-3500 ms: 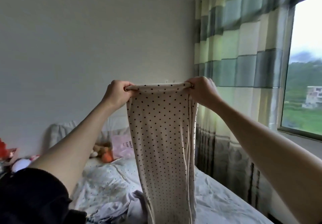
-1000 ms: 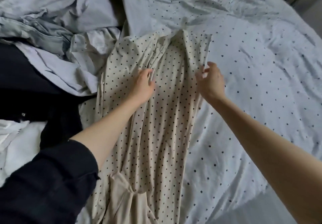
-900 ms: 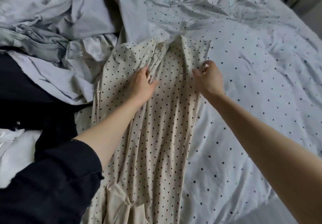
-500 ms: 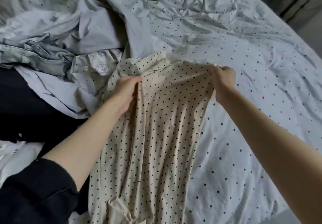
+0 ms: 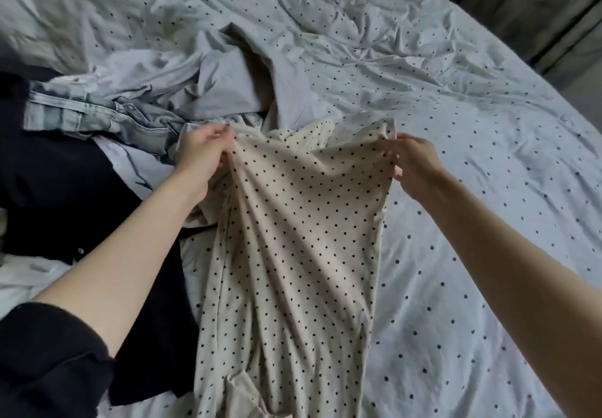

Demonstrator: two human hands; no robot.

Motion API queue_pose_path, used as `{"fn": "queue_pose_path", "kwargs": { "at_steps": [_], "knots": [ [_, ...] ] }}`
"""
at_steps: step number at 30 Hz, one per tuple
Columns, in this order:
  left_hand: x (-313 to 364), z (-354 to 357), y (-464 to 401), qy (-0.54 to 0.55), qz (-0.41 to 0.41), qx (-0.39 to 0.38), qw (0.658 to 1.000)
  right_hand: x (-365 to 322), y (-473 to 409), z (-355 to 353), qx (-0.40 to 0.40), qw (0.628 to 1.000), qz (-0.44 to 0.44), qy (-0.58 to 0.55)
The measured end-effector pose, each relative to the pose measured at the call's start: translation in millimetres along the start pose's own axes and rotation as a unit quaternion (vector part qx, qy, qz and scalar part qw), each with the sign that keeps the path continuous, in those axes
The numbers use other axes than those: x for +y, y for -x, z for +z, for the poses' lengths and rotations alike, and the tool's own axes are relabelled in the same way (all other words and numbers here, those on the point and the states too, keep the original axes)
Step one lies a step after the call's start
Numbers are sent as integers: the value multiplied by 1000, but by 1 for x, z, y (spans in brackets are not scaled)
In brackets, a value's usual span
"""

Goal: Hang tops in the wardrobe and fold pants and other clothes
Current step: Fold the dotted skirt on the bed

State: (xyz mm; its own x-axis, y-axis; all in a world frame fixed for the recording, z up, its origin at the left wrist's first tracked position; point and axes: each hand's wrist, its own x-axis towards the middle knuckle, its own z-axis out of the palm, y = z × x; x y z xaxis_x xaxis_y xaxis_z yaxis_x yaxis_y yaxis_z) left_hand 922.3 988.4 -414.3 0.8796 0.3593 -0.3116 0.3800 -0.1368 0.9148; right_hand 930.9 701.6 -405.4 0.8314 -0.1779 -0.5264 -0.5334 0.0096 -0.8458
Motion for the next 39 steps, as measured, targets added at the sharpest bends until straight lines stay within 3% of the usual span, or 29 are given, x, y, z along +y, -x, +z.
{"fn": "queue_pose_path", "kwargs": {
  "at_steps": [3,6,8,11,13,18,23,26,32,35,39],
  "knots": [
    [15,-10,-17,-9,97,75,992,-16,-8,16,-14,999,-16,-26],
    [14,-16,-40,-53,109,134,984,-19,-23,37,0,999,-37,-15],
    [3,-14,-49,-95,86,120,985,-11,-30,50,26,998,-45,26],
    [-13,-3,-49,-128,40,37,990,10,-37,58,49,990,-49,125],
    [-28,1,-37,-147,22,5,989,29,-27,59,70,965,-100,234],
    [-83,-16,32,-211,84,56,972,94,38,60,83,902,-244,348],
    [-161,-32,141,-259,32,28,965,184,125,56,31,859,-250,447],
    [-191,-42,193,-293,64,34,953,232,175,47,15,835,-244,492],
    [-242,-65,285,-371,128,-149,907,313,268,29,-7,806,-214,552],
    [-261,-80,325,-399,181,-181,881,347,310,28,-19,788,-221,574],
    [-292,-95,370,-461,310,-198,807,384,348,28,-66,758,-269,590]
  ]
}}
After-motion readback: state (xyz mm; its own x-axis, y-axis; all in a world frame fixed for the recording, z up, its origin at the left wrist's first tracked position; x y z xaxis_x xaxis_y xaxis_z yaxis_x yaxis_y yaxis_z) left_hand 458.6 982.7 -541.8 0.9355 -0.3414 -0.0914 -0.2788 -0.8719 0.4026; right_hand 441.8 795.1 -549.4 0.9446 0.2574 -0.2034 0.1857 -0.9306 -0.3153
